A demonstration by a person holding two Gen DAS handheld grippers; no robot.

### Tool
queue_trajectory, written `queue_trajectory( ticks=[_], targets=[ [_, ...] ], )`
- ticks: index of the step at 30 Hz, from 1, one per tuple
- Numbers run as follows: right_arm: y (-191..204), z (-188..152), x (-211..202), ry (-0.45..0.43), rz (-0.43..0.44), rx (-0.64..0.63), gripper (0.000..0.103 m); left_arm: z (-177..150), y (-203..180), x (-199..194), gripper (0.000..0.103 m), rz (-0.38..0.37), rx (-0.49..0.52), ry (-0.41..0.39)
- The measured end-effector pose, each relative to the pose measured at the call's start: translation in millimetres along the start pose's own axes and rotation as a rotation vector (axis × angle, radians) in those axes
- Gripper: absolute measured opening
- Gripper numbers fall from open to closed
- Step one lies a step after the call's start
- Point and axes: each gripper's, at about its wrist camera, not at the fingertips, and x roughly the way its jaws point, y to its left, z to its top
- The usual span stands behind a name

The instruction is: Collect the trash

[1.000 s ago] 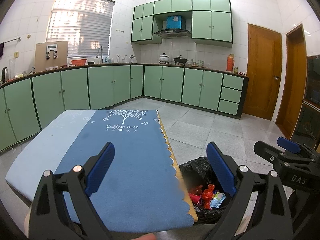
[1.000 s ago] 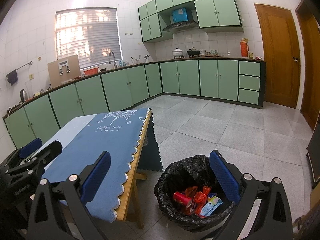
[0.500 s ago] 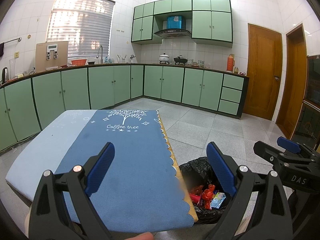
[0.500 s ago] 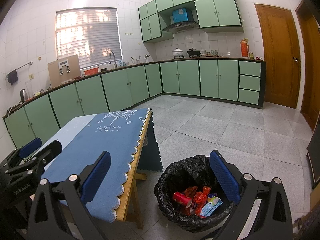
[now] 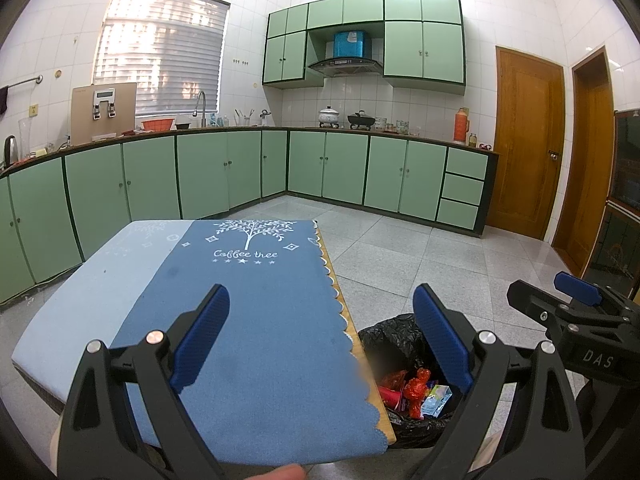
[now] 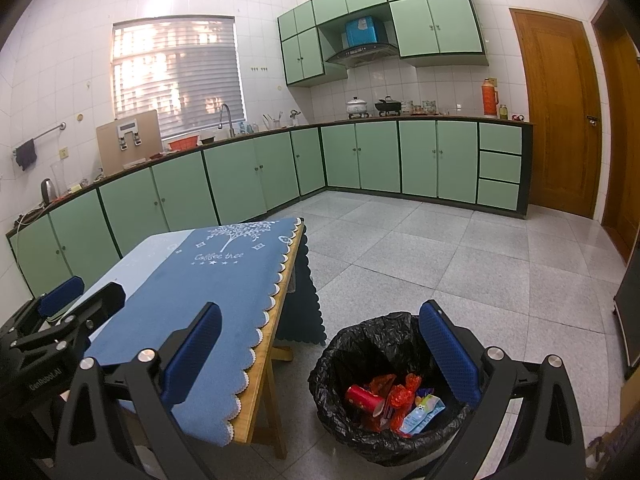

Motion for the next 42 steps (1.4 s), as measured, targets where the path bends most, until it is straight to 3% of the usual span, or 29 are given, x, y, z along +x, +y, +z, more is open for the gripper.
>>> queue_trajectory(
  ticks=[42],
  targets=[
    [-4.8, 2.9, 0.9, 0.008, -0.005, 0.001, 0.097, -2.8, -1.8, 4.5, 0.090, 0.003, 0.002, 0.015]
  ],
)
